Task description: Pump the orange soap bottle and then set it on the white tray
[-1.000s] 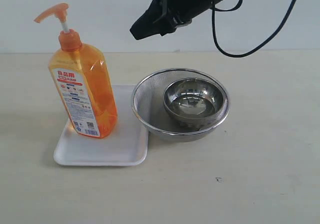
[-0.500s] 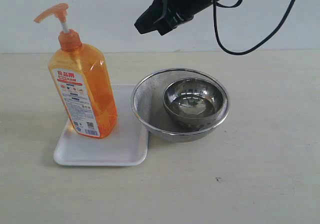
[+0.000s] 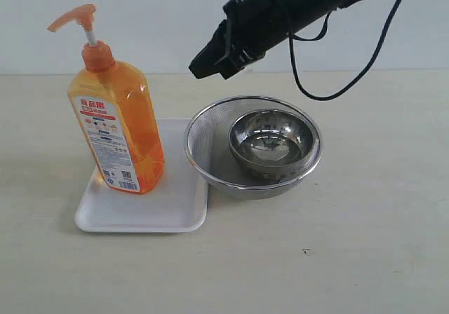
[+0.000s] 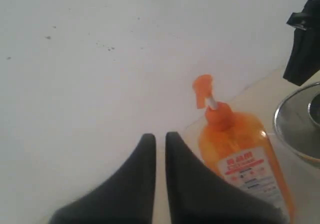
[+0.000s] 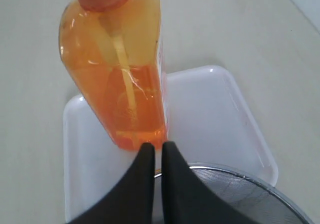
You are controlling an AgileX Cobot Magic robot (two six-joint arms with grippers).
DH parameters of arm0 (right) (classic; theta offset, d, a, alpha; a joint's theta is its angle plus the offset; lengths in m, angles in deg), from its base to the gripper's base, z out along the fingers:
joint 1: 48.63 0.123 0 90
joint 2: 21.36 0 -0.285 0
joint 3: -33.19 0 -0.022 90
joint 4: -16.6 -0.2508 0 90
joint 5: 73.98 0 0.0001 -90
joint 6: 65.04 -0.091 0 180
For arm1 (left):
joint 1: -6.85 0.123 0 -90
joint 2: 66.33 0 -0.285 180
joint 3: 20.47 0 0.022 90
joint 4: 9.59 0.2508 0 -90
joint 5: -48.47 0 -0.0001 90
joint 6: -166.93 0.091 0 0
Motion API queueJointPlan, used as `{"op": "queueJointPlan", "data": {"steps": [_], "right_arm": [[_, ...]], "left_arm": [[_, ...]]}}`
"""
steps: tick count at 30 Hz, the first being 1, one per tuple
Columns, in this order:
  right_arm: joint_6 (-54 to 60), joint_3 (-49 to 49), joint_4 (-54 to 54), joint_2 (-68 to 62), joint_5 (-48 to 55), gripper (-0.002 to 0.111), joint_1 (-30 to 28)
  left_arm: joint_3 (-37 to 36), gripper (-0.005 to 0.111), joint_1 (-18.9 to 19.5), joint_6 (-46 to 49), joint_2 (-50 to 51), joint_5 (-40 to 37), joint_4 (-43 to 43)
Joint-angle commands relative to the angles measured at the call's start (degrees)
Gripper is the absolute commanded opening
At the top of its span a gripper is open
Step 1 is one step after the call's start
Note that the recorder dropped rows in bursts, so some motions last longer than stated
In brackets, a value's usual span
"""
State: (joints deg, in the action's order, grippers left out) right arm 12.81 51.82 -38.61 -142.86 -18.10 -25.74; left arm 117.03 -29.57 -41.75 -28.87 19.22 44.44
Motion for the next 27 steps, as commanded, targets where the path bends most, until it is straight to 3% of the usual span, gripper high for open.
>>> {"op": "queueJointPlan", "data": {"steps": [1, 7, 12, 19, 24, 27], "right_arm": [[2.3, 0.1, -2.3, -1.8, 0.7, 0.0, -0.4], [6.0, 0.1, -5.8, -2.9, 0.3, 0.0, -0.4], [8.6, 0.1, -8.9, -2.9, -1.2, 0.0, -0.4], [9.3, 0.1, -9.3, -2.9, -1.6, 0.0, -0.4], [9.5, 0.1, -9.3, -2.9, -1.6, 0.0, -0.4], [9.6, 0.1, -9.3, -2.9, -2.1, 0.0, -0.4]], "left_arm": [[-4.1, 0.005, -0.2, -9.3, 0.0, 3.5, 1.6], [-9.1, 0.005, -0.2, -23.1, 0.0, 4.4, 5.1], [-13.1, 0.005, -0.2, -39.5, 1.5, 6.1, 16.5], [-16.3, 0.005, -0.2, -60.9, 10.5, 4.0, 34.0], [-16.3, 0.005, -0.2, -70.2, 18.3, -2.5, 42.5], [-16.3, 0.005, -0.2, -73.4, 22.3, -2.6, 45.1]]}}
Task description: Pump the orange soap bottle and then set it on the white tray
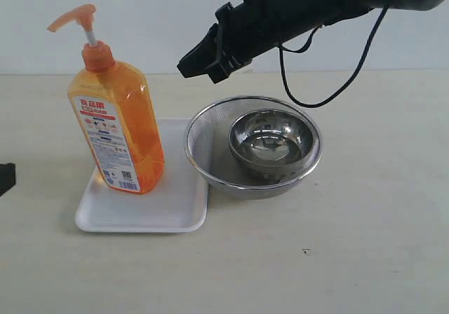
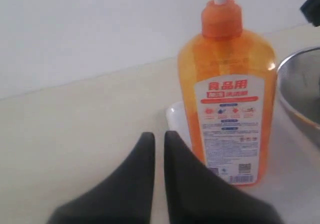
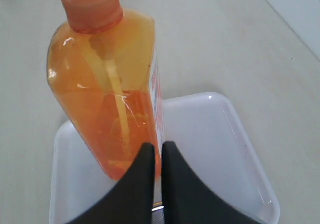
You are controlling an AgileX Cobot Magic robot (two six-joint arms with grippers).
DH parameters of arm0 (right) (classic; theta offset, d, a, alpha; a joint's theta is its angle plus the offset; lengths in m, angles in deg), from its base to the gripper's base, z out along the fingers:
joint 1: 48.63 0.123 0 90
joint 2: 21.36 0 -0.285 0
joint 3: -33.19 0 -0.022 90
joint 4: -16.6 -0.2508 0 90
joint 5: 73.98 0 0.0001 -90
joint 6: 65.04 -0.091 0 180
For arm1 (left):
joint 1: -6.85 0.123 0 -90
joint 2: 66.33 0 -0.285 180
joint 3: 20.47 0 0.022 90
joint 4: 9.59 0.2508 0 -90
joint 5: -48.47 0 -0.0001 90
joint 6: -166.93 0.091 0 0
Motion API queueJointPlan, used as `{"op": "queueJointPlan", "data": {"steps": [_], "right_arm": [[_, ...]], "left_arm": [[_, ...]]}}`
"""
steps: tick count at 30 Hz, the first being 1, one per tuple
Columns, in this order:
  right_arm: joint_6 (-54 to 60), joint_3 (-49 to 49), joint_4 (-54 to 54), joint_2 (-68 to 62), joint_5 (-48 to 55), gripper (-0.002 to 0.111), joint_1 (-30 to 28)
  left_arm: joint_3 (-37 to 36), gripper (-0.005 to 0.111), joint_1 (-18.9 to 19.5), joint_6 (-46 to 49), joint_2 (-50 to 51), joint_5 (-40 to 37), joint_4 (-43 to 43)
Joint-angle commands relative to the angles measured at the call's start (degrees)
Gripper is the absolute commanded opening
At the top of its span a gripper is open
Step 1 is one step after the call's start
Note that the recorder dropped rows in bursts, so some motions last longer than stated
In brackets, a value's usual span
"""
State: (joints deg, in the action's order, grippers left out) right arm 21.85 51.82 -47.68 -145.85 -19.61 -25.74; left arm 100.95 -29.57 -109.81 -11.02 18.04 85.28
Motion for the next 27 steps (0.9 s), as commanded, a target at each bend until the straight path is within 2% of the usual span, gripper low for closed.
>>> {"op": "queueJointPlan", "data": {"steps": [1, 4, 11, 16, 24, 27], "right_arm": [[0.5, 0.1, -0.3, 0.1, -1.1, 0.0, -0.4], [0.5, 0.1, -0.3, 0.1, -2.2, 0.0, -0.4], [0.8, 0.1, -0.3, 0.1, -4.1, 0.0, -0.4], [1.3, 0.1, -0.3, 0.1, -4.7, 0.0, -0.4], [1.7, 0.1, -0.3, 0.1, -5.2, 0.0, -0.4], [1.7, 0.1, -0.3, 0.1, -5.7, 0.0, -0.4]], "left_arm": [[-0.2, 0.005, -0.2, -5.9, 5.7, -1.4, 4.8], [-0.2, 0.005, 0.6, -8.7, 8.9, -1.3, 5.1], [-0.2, 0.005, 5.8, -12.7, 13.1, 2.3, 5.1], [-0.2, 0.005, 8.1, -18.0, 14.7, -1.4, 5.1], [1.8, 0.005, 16.5, -21.5, 20.4, -5.7, 5.1], [3.7, 0.005, 18.7, -21.5, 23.2, -4.9, 5.1]]}}
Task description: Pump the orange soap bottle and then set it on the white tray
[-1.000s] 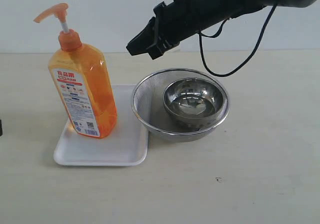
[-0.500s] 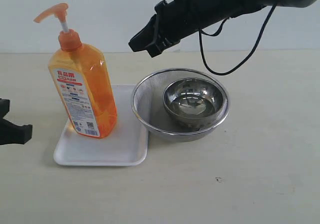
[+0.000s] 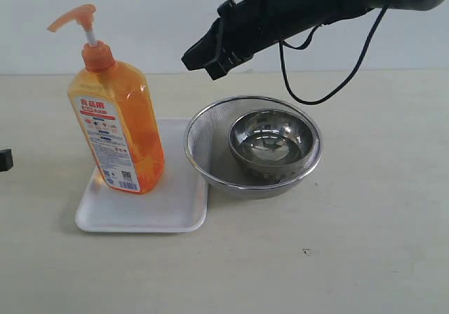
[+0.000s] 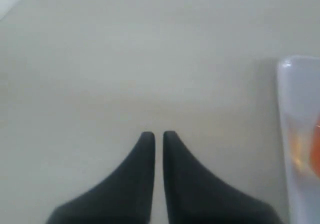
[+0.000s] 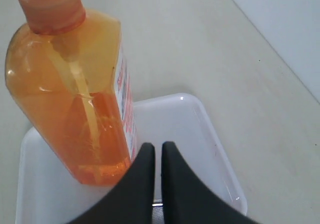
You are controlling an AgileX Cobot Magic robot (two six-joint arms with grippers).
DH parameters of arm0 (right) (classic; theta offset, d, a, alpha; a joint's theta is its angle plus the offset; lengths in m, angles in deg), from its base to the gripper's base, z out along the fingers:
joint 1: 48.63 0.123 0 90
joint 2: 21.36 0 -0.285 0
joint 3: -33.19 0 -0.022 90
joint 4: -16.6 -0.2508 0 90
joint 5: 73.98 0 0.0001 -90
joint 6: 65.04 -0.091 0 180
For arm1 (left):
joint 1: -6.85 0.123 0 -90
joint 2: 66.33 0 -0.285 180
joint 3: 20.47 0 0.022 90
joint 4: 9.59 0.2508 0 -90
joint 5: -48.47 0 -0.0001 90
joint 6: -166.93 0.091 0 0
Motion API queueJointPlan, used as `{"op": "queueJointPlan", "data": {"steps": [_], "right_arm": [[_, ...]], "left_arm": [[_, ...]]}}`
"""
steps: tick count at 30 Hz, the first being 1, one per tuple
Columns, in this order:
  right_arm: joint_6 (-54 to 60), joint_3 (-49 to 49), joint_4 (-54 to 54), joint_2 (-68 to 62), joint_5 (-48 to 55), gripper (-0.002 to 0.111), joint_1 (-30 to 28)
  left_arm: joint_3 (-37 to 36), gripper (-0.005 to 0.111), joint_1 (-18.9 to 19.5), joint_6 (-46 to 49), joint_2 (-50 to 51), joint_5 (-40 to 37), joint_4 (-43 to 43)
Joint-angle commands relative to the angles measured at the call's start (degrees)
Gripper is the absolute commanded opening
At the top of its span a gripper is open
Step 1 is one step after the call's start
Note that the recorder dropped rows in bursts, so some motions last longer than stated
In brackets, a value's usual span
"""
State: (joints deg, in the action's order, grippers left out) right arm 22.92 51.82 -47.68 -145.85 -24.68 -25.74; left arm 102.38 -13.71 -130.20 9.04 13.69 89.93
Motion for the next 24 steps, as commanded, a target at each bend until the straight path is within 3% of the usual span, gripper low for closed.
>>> {"op": "queueJointPlan", "data": {"steps": [1, 7, 10, 14, 19, 24], "right_arm": [[0.6, 0.1, -0.3, 0.1, -1.1, 0.0, -0.4], [0.6, 0.1, -0.3, 0.1, -2.0, 0.0, -0.4], [0.6, 0.1, -0.3, 0.1, -2.0, 0.0, -0.4], [0.6, 0.1, -0.1, 0.1, -2.0, 0.0, -0.4], [0.6, 0.1, 0.6, 0.1, -2.0, 0.0, -0.4], [0.6, 0.1, 0.6, 0.1, -2.0, 0.0, -0.4]], "left_arm": [[3.0, 0.005, 3.2, -1.1, 4.0, -0.1, 0.4], [8.6, 0.005, 3.5, -1.2, 10.9, 0.1, 0.4], [12.1, 0.005, 3.5, 6.0, 14.4, 4.8, 0.4], [15.4, 0.005, 5.1, 17.1, 16.9, 17.7, 0.4], [16.0, 0.005, 10.6, 21.3, 16.7, 25.1, 0.4], [16.0, 0.005, 19.8, 28.0, 16.6, 43.1, 0.4]]}}
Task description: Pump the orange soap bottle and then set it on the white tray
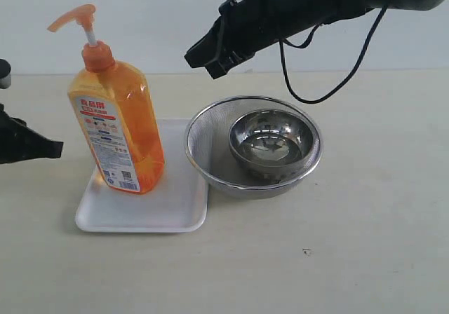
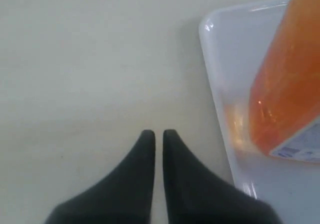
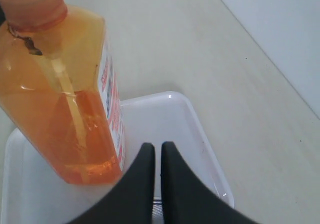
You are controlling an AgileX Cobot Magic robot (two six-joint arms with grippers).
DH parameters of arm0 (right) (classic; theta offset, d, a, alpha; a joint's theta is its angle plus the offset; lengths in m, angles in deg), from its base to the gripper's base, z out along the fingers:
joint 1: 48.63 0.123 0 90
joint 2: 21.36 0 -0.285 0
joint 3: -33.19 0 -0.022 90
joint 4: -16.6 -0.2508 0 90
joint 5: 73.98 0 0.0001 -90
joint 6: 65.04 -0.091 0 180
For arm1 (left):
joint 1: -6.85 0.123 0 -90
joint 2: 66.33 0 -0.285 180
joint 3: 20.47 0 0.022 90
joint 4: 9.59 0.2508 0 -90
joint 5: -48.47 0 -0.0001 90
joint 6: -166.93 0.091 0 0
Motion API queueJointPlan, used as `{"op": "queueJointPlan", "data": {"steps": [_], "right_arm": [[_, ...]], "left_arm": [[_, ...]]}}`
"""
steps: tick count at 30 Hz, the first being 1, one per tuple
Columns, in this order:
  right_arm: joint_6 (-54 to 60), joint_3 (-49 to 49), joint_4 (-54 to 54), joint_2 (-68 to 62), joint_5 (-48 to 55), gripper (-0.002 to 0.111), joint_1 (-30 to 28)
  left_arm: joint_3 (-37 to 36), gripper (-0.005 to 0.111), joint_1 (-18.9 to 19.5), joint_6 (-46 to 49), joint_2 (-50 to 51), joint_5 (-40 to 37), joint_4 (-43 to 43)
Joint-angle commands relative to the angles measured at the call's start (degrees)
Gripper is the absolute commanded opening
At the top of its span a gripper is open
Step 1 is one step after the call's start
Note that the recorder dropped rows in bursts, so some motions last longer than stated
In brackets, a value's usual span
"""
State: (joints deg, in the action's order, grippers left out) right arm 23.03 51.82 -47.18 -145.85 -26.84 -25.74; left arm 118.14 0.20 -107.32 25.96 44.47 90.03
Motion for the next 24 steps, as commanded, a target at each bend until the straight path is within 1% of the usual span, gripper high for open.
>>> {"op": "queueJointPlan", "data": {"steps": [1, 3, 4, 7, 9, 10, 14, 17, 20, 24], "right_arm": [[0.5, 0.1, 0.3, 0.1, 0.1, 0.0, -0.4], [0.5, 0.1, 0.3, 0.1, -0.5, 0.0, -0.4], [0.5, 0.1, 0.4, 0.1, -0.7, 0.0, -0.4], [0.5, 0.1, 0.7, 0.1, -0.7, 0.0, -0.4], [0.5, 0.1, 1.2, 0.1, -0.1, 0.0, -0.4], [0.5, 0.1, 1.5, 0.1, 0.4, 0.0, -0.4], [1.4, 0.1, 1.6, 0.1, 2.9, 0.0, -0.4], [3.4, 0.1, 1.6, 0.1, 4.3, 0.0, -0.4], [3.9, 0.1, 1.5, 0.0, 4.8, 0.0, -0.4], [7.5, 0.1, 0.3, 0.0, 7.4, 0.0, -0.4]], "left_arm": [[0.3, 0.005, 7.6, 7.0, -0.3, 15.3, 0.3], [0.3, 0.005, 10.1, 11.4, -0.3, 19.3, 0.3], [0.3, 0.005, 11.2, 15.1, -0.3, 21.8, -0.4], [0.3, 0.005, 14.2, 26.7, -0.3, 29.0, -6.2], [0.3, 0.005, 16.7, 33.7, -0.3, 35.2, -8.4], [0.3, 0.005, 17.8, 35.7, -0.3, 37.9, -9.1], [0.3, 0.005, 23.1, 36.9, -0.3, 45.7, -9.5], [0.3, 0.005, 25.8, 38.9, -0.3, 53.7, -9.5], [0.3, 0.005, 26.8, 40.8, -0.3, 60.5, -9.2], [0.3, 0.005, 26.8, 40.8, -0.2, 63.6, -6.9]]}}
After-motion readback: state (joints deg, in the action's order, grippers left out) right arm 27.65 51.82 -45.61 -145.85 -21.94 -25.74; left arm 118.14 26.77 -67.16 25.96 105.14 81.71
